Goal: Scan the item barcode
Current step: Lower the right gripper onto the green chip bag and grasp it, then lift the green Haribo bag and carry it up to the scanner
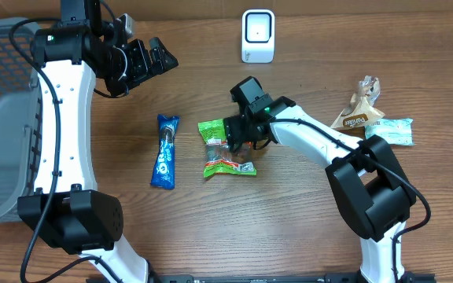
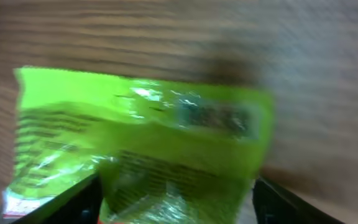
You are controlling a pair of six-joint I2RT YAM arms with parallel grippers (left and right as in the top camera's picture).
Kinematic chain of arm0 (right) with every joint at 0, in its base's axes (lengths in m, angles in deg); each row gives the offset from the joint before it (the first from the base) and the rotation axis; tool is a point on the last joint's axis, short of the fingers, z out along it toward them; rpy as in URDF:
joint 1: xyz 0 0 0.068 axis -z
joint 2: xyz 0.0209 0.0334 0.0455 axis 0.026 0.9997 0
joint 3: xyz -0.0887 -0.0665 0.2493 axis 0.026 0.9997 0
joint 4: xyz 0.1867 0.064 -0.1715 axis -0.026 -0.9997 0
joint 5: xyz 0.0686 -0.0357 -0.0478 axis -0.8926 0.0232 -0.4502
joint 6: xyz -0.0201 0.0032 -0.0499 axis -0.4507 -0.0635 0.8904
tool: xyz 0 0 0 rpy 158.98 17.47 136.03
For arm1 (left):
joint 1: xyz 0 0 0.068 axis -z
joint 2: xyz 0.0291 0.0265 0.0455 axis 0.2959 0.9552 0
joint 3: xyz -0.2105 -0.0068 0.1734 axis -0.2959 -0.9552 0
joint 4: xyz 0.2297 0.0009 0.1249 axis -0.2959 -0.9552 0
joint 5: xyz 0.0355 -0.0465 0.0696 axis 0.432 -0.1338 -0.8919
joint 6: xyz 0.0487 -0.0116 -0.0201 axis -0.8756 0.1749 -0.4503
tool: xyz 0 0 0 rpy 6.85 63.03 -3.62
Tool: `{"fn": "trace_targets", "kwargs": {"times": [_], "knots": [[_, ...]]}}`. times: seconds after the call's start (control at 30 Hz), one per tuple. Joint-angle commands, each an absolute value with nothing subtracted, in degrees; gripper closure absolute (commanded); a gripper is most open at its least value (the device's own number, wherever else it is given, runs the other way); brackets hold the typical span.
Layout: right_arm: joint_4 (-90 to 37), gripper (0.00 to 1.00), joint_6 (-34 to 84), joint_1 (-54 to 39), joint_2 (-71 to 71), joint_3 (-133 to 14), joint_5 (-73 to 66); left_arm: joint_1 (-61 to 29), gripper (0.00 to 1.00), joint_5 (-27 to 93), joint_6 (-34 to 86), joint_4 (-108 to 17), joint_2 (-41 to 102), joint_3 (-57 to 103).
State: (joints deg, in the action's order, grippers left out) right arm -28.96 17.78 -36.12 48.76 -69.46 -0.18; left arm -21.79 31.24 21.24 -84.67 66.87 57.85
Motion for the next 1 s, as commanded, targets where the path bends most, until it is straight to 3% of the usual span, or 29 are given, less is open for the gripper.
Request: {"fn": "trace_targets", "kwargs": {"times": [0.0, 0.07, 0.17, 0.27, 0.4, 0.43, 0.53, 0.57, 0.6, 0.63, 0.67, 0.73, 0.77, 0.97], "knots": [[-31.8, 0.27, 1.8, -35.9, 49.4, -71.0, 4.9, -21.4, 0.00, 31.7, 22.0, -84.5, 66.9, 59.2], [-34.4, 0.25, -3.4, -35.9, 49.4, -71.0, 7.5, -21.4, 0.00, 31.7, 22.0, -84.5, 66.9, 59.2], [-38.8, 0.10, -8.2, -35.1, 49.4, -72.1, 9.6, -21.4, 0.00, 31.7, 22.0, -84.5, 66.9, 59.2], [-45.5, 0.09, -6.9, -34.0, 49.4, -75.6, 13.1, -21.4, 0.00, 31.7, 22.0, -84.5, 66.9, 59.2], [-50.9, 0.00, 16.0, -33.6, 49.4, -81.6, 19.7, -21.4, 0.00, 31.7, 22.0, -84.5, 66.9, 59.2], [-49.0, 0.00, 23.0, -34.1, 49.4, -83.1, 15.8, -21.4, 0.00, 31.7, 22.0, -84.5, 66.9, 59.2], [-42.8, 0.00, 27.1, -35.0, 49.4, -84.2, 4.4, -21.4, 0.00, 31.7, 22.0, -84.5, 66.9, 59.2], [-39.2, 0.17, 27.0, -35.4, 49.4, -84.1, -2.7, -21.4, 0.00, 31.7, 22.0, -84.5, 66.9, 59.2], [-36.8, 0.24, 27.0, -35.6, 49.7, -84.0, -7.0, -21.4, 0.00, 31.7, 22.0, -84.5, 66.9, 59.2], [-33.2, 0.39, 26.1, -36.0, 50.0, -84.0, -12.3, -21.4, 0.00, 31.7, 22.0, -84.5, 66.9, 59.2], [-31.2, 0.54, 24.3, -36.4, 50.4, -83.9, -13.8, -21.4, 0.00, 31.7, 22.0, -84.5, 66.9, 59.2], [-27.9, 0.75, 19.0, -37.4, 51.5, -83.7, -14.1, -21.4, 0.00, 31.7, 22.0, -84.5, 66.9, 59.2], [-26.7, 0.78, 16.9, -38.1, 52.3, -83.7, -14.1, -21.4, 0.00, 31.7, 22.0, -84.5, 66.9, 59.2], [-25.4, 0.80, 15.8, -41.4, 56.8, -83.7, -16.6, -21.4, 0.00, 31.7, 22.0, -84.5, 66.9, 59.2]]}}
